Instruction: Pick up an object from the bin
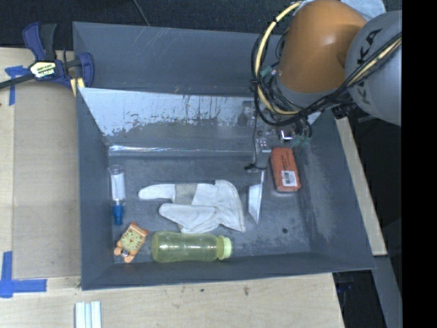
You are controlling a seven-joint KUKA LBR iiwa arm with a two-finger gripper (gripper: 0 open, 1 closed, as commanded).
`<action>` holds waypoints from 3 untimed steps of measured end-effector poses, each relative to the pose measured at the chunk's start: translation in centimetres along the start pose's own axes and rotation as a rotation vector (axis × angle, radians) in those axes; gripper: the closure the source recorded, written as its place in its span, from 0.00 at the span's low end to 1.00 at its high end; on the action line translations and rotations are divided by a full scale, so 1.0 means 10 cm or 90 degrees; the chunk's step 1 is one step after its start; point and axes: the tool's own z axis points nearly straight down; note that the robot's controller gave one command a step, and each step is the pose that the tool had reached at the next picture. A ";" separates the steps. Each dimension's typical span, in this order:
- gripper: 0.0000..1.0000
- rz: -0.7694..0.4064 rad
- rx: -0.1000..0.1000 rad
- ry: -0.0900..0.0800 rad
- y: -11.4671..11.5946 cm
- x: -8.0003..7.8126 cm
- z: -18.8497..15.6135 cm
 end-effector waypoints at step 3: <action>0.00 -0.145 0.001 -0.004 -0.25 -0.02 0.09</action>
Offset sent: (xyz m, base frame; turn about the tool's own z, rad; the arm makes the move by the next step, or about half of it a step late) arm 0.0022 -0.0257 -0.0070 -0.2966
